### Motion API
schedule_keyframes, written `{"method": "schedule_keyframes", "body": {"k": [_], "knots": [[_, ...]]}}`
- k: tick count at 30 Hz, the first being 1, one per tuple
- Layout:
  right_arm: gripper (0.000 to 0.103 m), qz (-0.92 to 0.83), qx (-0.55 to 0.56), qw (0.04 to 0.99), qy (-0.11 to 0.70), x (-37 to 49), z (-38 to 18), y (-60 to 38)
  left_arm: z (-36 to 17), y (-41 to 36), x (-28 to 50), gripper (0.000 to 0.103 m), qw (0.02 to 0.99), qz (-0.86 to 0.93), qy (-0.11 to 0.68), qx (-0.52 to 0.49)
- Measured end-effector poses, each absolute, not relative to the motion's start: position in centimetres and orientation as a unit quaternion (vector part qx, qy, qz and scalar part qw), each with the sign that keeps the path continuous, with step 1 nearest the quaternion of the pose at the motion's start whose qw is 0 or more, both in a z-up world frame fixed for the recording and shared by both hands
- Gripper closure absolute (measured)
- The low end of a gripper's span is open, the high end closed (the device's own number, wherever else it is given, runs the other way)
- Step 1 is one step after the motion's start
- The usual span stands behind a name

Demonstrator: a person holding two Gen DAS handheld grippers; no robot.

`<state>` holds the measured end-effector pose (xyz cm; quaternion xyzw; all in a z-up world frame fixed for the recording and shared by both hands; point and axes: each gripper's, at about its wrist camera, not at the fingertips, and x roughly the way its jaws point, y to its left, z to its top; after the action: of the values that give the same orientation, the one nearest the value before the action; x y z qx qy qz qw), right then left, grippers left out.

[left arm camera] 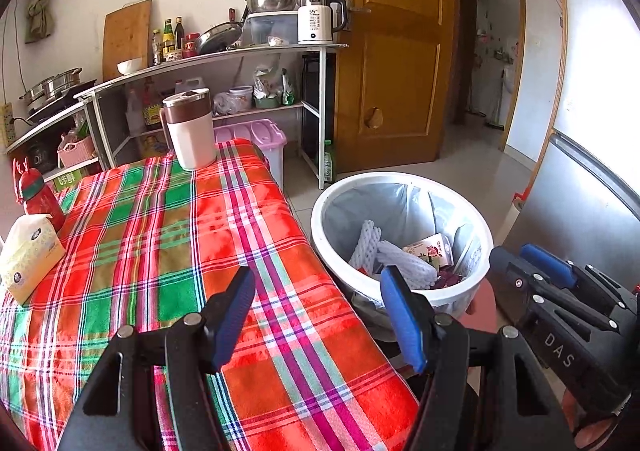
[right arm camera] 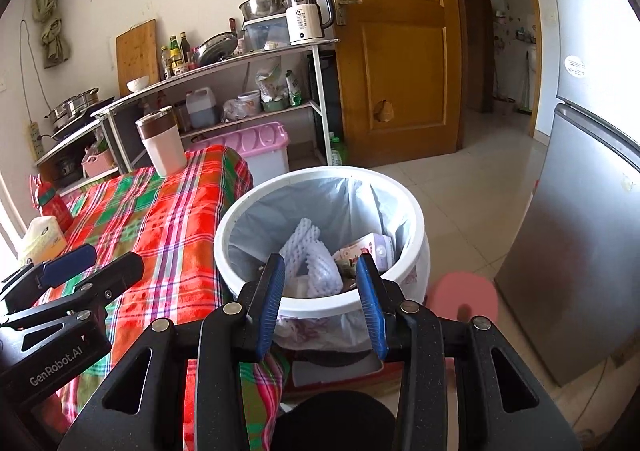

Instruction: Collect trash

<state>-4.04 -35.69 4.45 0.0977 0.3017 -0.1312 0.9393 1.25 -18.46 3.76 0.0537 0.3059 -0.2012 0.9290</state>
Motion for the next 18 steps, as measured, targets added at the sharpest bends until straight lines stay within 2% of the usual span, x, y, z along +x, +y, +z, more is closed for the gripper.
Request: {"method": "schedule_keyframes", "body": {"k": [18], "knots": [[0.065, -0.126, 0.087, 0.944, 0.294, -4.5, 5.0, -34.6, 3.8, -18.2, 0.9, 0.036, 0.928, -0.204, 0.307, 0.052]]}}
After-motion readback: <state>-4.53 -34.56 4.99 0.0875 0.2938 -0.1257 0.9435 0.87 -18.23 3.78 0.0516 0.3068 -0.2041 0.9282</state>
